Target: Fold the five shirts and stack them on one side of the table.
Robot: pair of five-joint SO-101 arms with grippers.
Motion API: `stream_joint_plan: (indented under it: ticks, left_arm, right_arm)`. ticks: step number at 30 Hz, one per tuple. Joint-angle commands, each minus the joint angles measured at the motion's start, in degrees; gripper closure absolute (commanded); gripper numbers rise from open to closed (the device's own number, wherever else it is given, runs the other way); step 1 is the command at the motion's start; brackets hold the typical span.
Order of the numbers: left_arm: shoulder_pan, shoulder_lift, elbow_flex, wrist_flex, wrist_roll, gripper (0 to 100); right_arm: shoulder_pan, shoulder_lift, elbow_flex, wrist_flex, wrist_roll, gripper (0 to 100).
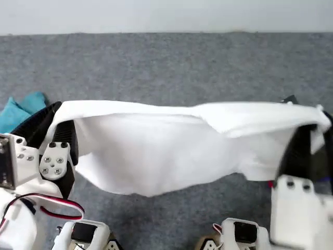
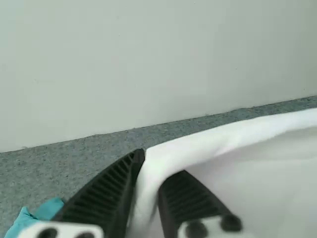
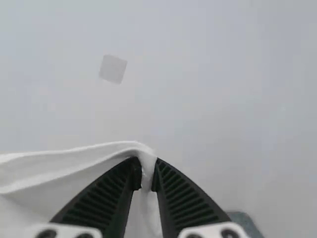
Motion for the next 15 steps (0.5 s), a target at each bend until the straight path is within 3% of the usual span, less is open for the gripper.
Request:
stream_joint_plan:
  ticks: [1,15]
  left_arm:
    - [-0.1,-0.2,-1.5,0.4,-0.3,99]
    - [-0.4,-2.7,-1.1,0.4,-0.3,99]
  right_arm:
    - [2.7,0.0,-5.1,0.1,-0.6,99.0]
    - [8.0,1.2,-5.8,-2.9,-2.1,99.0]
